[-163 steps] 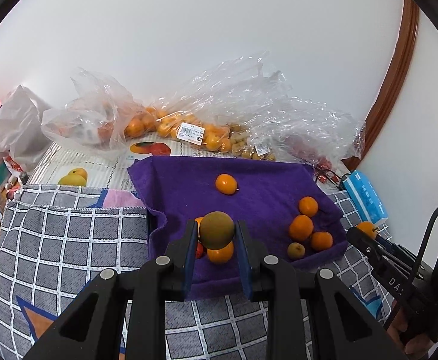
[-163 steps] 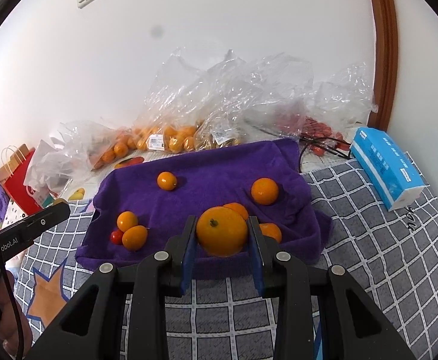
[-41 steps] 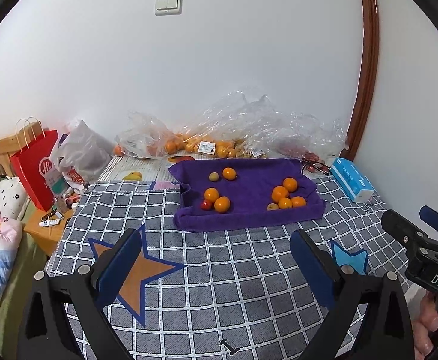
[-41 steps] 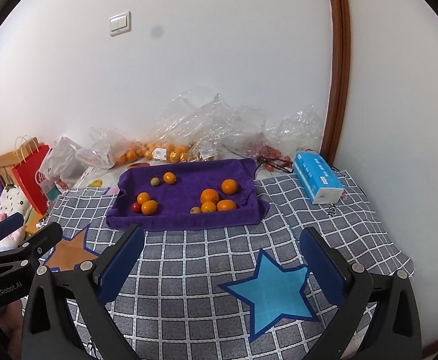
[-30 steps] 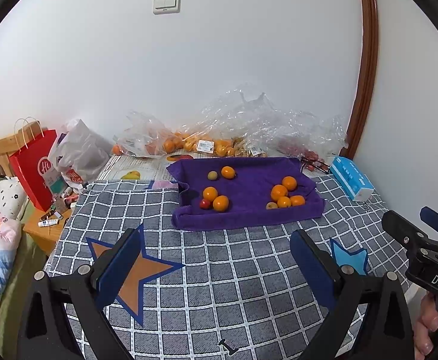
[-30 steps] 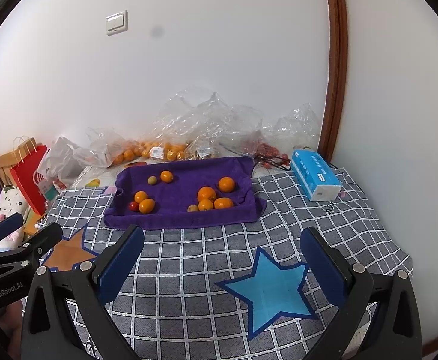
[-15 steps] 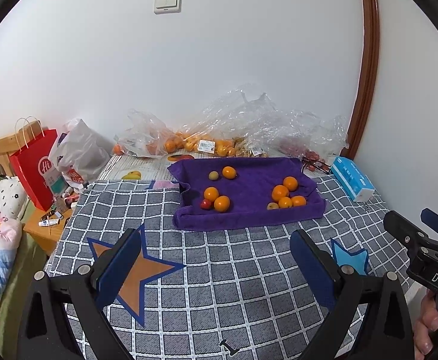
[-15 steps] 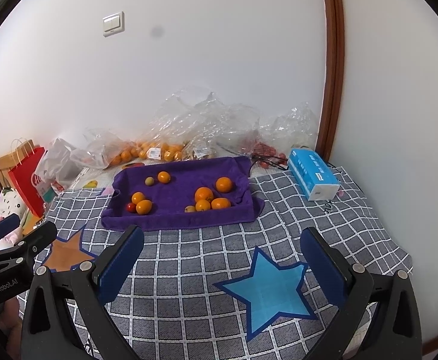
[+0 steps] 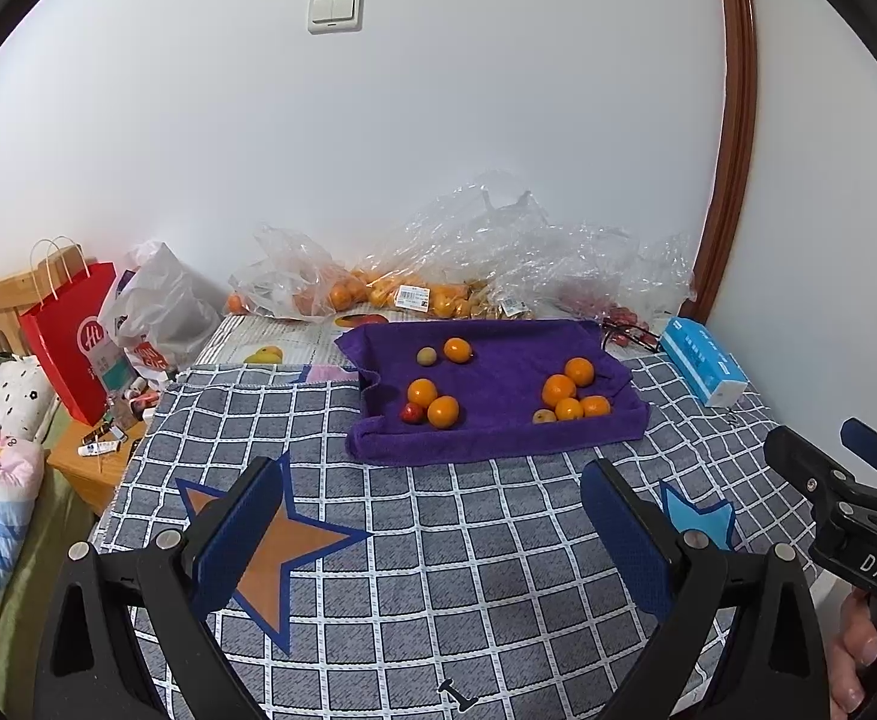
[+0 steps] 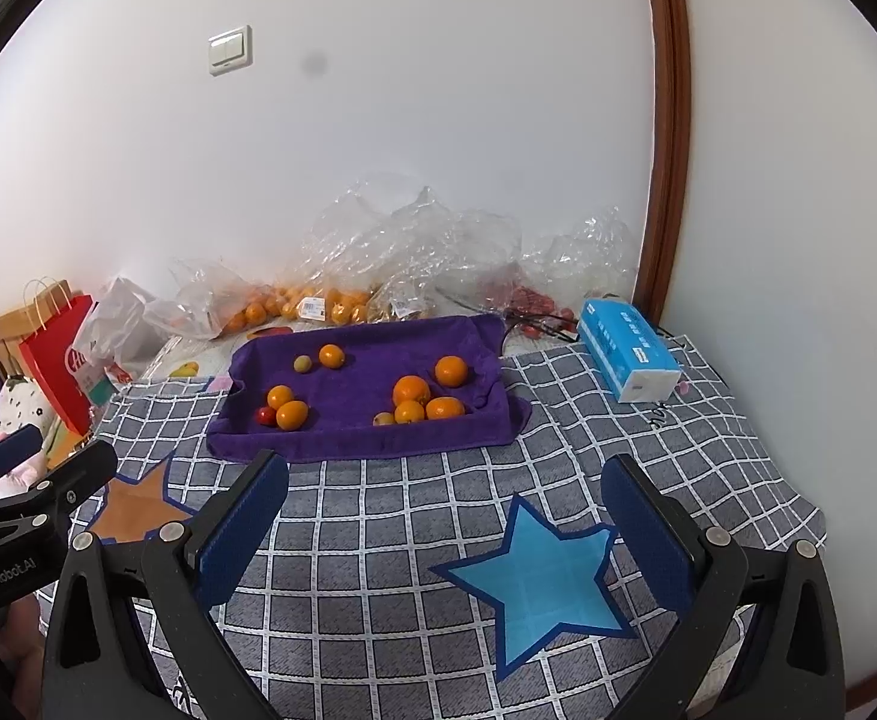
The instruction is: Organize fruits
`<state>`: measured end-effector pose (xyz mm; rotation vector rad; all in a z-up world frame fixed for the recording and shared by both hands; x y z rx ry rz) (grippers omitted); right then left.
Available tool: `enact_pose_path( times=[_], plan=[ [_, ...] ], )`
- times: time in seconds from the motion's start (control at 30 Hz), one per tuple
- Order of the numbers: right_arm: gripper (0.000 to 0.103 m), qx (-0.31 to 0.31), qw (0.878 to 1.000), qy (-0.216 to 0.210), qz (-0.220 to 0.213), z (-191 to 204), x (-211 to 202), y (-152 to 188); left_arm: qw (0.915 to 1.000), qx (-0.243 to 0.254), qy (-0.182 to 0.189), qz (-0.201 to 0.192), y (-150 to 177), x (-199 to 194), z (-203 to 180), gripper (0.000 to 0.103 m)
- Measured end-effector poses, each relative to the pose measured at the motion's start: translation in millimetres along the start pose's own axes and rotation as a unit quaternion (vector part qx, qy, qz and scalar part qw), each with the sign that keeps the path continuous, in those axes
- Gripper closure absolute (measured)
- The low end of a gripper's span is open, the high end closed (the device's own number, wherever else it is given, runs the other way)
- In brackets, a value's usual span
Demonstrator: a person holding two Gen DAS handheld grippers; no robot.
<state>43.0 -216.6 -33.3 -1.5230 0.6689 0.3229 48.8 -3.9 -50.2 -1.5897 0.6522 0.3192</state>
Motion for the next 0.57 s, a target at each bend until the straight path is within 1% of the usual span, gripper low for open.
enact_pose_path(
  times=[0.57],
  plan=[
    [0.001,-0.002,1.000,-0.001,0.000,0.3,-0.9,-0.7,1.0000,-0.005,-0.002,-0.006,-0.4,-1.8,2.5,0.003]
  ],
)
Point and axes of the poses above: each gripper's, at about its wrist camera, not at the fingertips, and x roughly the way its jaws point, z to its left, y to its underside, the point moved 8 cm from there along x, roughly the way its jaws point, and after that the axes turned 9 degrees about y, right-handed, at the moved point
